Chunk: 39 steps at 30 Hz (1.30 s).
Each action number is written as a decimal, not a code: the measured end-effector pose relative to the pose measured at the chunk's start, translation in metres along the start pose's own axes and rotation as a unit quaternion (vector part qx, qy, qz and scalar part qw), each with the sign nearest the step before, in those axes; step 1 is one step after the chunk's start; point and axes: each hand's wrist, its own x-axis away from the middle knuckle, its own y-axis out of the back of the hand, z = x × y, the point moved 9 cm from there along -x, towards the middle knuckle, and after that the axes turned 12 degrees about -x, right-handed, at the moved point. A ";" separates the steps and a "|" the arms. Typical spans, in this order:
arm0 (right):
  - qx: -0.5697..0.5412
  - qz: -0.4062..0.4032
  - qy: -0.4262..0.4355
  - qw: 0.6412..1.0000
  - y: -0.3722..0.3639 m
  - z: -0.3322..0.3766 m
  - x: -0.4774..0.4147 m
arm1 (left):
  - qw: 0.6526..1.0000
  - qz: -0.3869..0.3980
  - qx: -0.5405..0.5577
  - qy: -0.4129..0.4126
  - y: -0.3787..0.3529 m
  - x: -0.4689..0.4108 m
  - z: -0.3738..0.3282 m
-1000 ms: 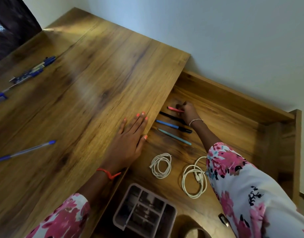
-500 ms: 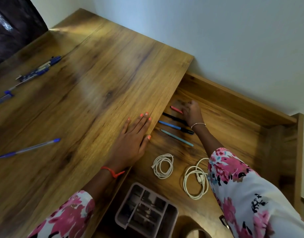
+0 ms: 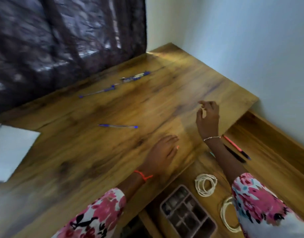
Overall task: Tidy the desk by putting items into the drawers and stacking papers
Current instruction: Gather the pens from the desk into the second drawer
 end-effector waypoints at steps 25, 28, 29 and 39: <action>0.021 0.486 0.075 0.871 -0.318 0.308 0.169 | 0.609 -0.502 -0.107 0.604 0.232 0.459 0.210; -0.061 0.555 0.090 0.825 -0.345 0.365 0.230 | 0.528 -0.478 -0.050 0.700 0.228 0.494 0.219; -0.076 0.577 0.098 0.807 -0.353 0.382 0.251 | 0.523 -0.458 -0.038 0.718 0.227 0.498 0.223; 0.037 0.693 0.239 0.679 -0.390 0.435 0.386 | 0.550 -0.318 -0.049 0.771 0.224 0.492 0.243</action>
